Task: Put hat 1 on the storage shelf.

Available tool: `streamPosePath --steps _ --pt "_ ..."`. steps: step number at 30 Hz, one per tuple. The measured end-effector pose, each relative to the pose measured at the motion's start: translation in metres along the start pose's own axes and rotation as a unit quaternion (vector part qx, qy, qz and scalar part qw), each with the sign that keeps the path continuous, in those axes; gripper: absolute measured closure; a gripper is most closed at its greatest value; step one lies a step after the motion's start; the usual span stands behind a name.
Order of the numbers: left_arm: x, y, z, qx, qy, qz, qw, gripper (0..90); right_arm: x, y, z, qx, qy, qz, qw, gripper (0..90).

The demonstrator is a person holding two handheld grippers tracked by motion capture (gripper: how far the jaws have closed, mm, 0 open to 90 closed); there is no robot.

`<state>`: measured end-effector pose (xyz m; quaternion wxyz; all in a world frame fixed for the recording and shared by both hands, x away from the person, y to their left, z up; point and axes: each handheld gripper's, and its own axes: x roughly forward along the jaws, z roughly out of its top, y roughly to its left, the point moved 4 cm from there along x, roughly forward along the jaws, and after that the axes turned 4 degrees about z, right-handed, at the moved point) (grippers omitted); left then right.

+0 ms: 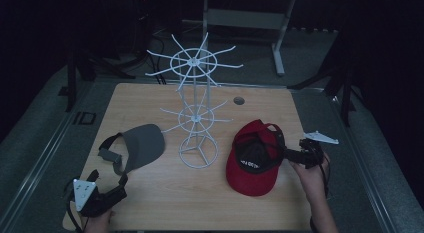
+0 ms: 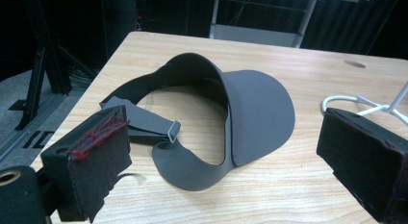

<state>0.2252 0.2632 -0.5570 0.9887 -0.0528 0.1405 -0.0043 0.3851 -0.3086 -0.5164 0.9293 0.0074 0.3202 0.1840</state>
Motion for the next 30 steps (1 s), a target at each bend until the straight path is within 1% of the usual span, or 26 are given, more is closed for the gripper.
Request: streamPosePath --steps 1,3,5,7,8,10,12,16,18,19,20,22,24,25,26,28,30 --pt "0.000 0.000 0.000 0.000 0.000 0.000 1.0000 5.1 0.000 0.000 0.000 0.000 0.000 0.000 1.0000 13.2" --pt "0.000 -0.001 0.000 0.003 -0.001 -0.001 1.0000 5.1 0.013 0.001 0.001 -0.003 0.013 0.000 0.9999 13.7" --pt "0.000 -0.001 0.000 0.004 -0.001 -0.002 1.0000 5.1 0.023 0.001 0.000 0.002 0.024 -0.004 0.9997 13.8" --pt "0.000 -0.001 0.000 0.004 0.000 -0.005 1.0000 5.1 0.031 0.001 -0.002 0.003 0.031 -0.004 0.9995 14.0" --pt "0.000 -0.002 0.000 0.005 -0.001 -0.004 1.0000 5.1 0.036 0.000 -0.003 0.001 0.038 -0.010 0.9992 14.1" --pt "0.000 -0.002 0.000 0.004 0.000 -0.006 1.0000 5.1 0.044 0.000 -0.006 -0.003 0.048 -0.015 0.9987 14.0" --pt "0.000 -0.002 0.001 0.005 -0.001 -0.005 1.0000 5.1 0.051 0.002 -0.008 -0.004 0.057 -0.013 0.9983 14.1" --pt "0.000 -0.002 0.000 0.006 0.000 -0.007 1.0000 5.1 0.063 0.008 -0.013 -0.024 0.072 -0.020 0.9969 15.0" --pt "0.000 -0.002 0.000 0.006 0.000 -0.006 1.0000 5.1 0.067 0.010 -0.016 -0.038 0.079 -0.028 0.9957 17.5" --pt "0.000 -0.002 0.000 0.006 0.002 -0.007 1.0000 5.1 0.069 0.011 -0.017 -0.041 0.084 -0.029 0.9952 20.2" --pt "0.000 -0.001 0.001 0.005 0.002 -0.008 1.0000 5.1 0.071 0.012 -0.019 -0.050 0.088 -0.034 0.9942 22.9" --pt "0.000 -0.001 0.001 0.004 0.002 -0.008 1.0000 5.1 0.074 0.014 -0.023 -0.066 0.104 -0.042 0.9915 29.2" --pt "0.000 0.000 0.001 0.003 0.002 -0.007 1.0000 5.1 0.074 0.015 -0.023 -0.060 0.097 -0.038 0.9928 35.8" --pt "0.000 0.000 0.001 0.003 0.002 -0.007 1.0000 5.1 0.073 0.016 -0.024 -0.061 0.095 -0.036 0.9930 41.0" --pt "0.000 0.000 0.001 0.002 0.002 -0.007 1.0000 5.1 0.073 0.016 -0.023 -0.064 0.092 -0.040 0.9929 43.4" --pt "0.000 0.000 0.000 0.002 0.004 -0.007 1.0000 5.1 0.073 0.017 -0.023 -0.068 0.093 -0.035 0.9927 55.4" --pt "0.000 -0.001 0.000 0.002 0.004 -0.009 1.0000 5.1 0.073 0.019 -0.022 -0.074 0.096 -0.026 0.9923 65.0"
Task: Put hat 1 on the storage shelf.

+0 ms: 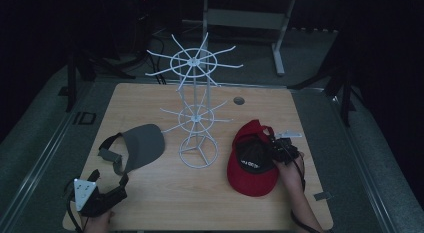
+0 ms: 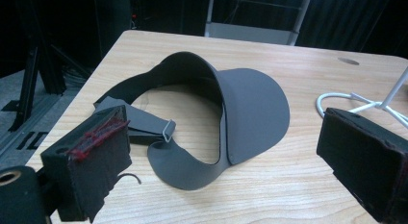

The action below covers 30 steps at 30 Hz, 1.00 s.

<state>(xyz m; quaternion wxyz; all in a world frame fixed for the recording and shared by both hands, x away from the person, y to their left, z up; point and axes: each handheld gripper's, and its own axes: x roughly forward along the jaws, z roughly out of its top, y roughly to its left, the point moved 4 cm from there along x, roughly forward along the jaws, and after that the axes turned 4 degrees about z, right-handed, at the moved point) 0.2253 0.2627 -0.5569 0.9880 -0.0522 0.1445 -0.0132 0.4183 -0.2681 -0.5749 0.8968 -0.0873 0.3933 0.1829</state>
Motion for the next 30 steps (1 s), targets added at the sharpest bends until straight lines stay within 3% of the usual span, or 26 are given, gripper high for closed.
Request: streamPosePath --steps 3,9,19,30 --pt "0.000 0.000 0.000 0.001 0.000 0.001 1.0000 5.1 0.000 0.005 0.001 -0.019 0.004 0.003 0.9998 74.2" --pt "0.000 0.001 0.000 0.002 0.001 0.005 1.0000 5.1 -0.002 0.008 0.003 -0.030 0.007 0.001 0.9995 77.9" --pt "0.000 0.001 0.000 0.001 0.002 0.008 1.0000 5.1 -0.035 0.010 0.025 -0.030 -0.048 -0.002 0.9984 78.6" --pt "0.000 0.003 0.000 -0.001 0.001 0.012 0.9999 5.1 -0.080 0.018 0.056 -0.022 -0.113 0.006 0.9933 78.8"
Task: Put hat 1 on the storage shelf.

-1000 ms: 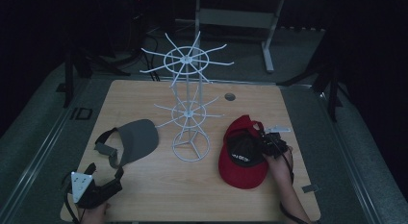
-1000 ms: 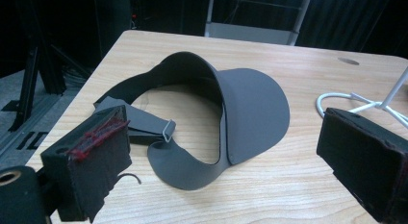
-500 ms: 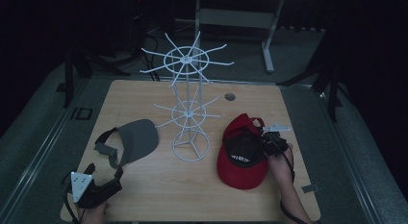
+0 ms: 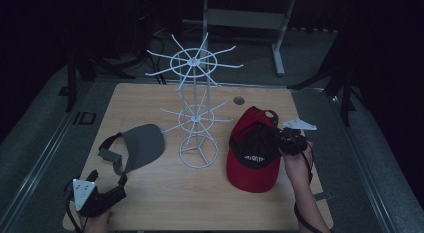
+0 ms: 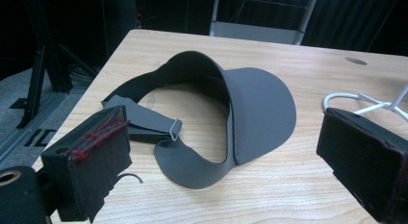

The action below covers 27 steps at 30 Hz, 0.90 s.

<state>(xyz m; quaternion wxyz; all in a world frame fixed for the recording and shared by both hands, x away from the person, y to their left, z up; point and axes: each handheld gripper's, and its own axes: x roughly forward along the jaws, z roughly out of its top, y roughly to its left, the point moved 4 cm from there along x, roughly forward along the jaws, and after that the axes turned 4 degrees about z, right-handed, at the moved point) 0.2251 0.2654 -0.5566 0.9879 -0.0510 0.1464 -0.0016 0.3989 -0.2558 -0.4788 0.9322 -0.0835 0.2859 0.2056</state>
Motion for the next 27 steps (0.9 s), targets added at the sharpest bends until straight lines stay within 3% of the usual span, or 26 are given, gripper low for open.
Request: streamPosePath --steps 12,22,27 --pt "-0.001 0.000 0.001 -0.001 0.013 0.003 0.9999 5.1 -0.038 -0.004 0.029 0.023 -0.061 0.009 0.9978 78.7" --pt "-0.002 -0.006 0.004 0.009 0.009 0.005 0.9999 5.1 -0.069 -0.005 0.048 0.017 -0.101 0.003 0.9947 78.7" --pt "-0.008 -0.016 0.009 0.031 0.015 -0.027 0.9990 4.7 -0.080 -0.007 0.054 0.009 -0.110 -0.004 0.9939 78.7"
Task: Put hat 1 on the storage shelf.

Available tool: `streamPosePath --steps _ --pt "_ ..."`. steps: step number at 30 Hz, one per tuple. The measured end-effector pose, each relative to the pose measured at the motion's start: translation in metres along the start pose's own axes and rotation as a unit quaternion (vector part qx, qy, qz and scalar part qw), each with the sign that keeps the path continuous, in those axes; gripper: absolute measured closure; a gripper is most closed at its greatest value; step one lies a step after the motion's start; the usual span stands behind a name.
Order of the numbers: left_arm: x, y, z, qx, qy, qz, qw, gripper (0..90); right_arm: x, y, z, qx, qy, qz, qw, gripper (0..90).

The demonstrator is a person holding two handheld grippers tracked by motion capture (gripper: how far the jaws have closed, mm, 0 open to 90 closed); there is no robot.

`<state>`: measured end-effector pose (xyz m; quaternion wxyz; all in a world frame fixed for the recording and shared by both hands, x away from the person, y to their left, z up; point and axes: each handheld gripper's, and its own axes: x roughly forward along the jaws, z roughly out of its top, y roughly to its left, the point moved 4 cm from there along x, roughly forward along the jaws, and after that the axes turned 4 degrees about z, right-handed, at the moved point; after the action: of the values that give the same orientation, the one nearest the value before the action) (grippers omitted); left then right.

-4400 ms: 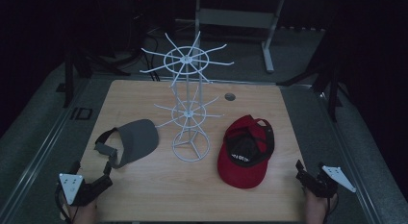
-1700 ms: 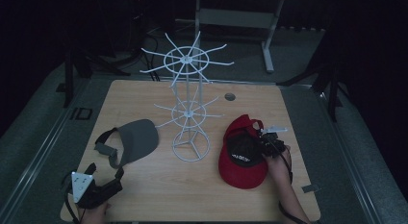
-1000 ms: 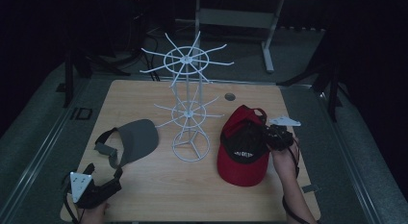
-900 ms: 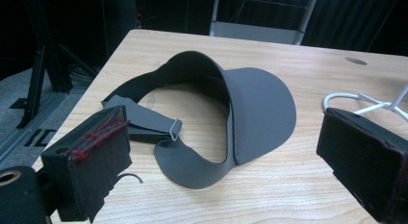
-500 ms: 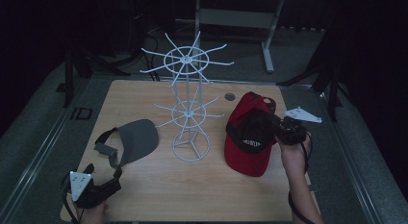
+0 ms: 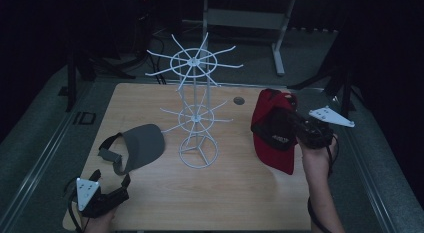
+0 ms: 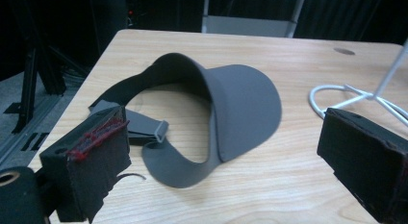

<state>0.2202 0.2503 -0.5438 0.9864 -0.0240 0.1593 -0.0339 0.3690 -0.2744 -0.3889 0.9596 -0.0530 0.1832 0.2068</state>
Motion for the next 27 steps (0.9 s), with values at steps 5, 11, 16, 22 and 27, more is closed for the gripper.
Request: streamPosePath --steps 5,11,16,22,27 --pt "-0.006 -0.015 0.015 -0.019 0.014 -0.034 0.9991 4.9 -0.009 -0.003 0.005 -0.002 -0.006 -0.002 1.0000 78.7" --pt "-0.019 -0.038 0.045 -0.002 -0.012 -0.073 0.9973 5.7 -0.018 -0.002 0.009 -0.002 -0.014 0.000 0.9999 78.7" --pt "-0.027 -0.059 0.071 0.030 -0.021 -0.099 0.9944 5.8 -0.026 -0.002 0.014 -0.002 -0.022 0.001 0.9998 78.7" --pt "-0.035 -0.087 0.101 0.057 -0.054 -0.143 0.9866 6.8 -0.033 -0.002 0.020 -0.003 -0.026 0.006 0.9996 78.6" --pt "-0.040 -0.109 0.121 0.069 -0.069 -0.185 0.9780 6.8 -0.034 -0.002 0.022 -0.004 -0.023 0.010 0.9997 78.6"
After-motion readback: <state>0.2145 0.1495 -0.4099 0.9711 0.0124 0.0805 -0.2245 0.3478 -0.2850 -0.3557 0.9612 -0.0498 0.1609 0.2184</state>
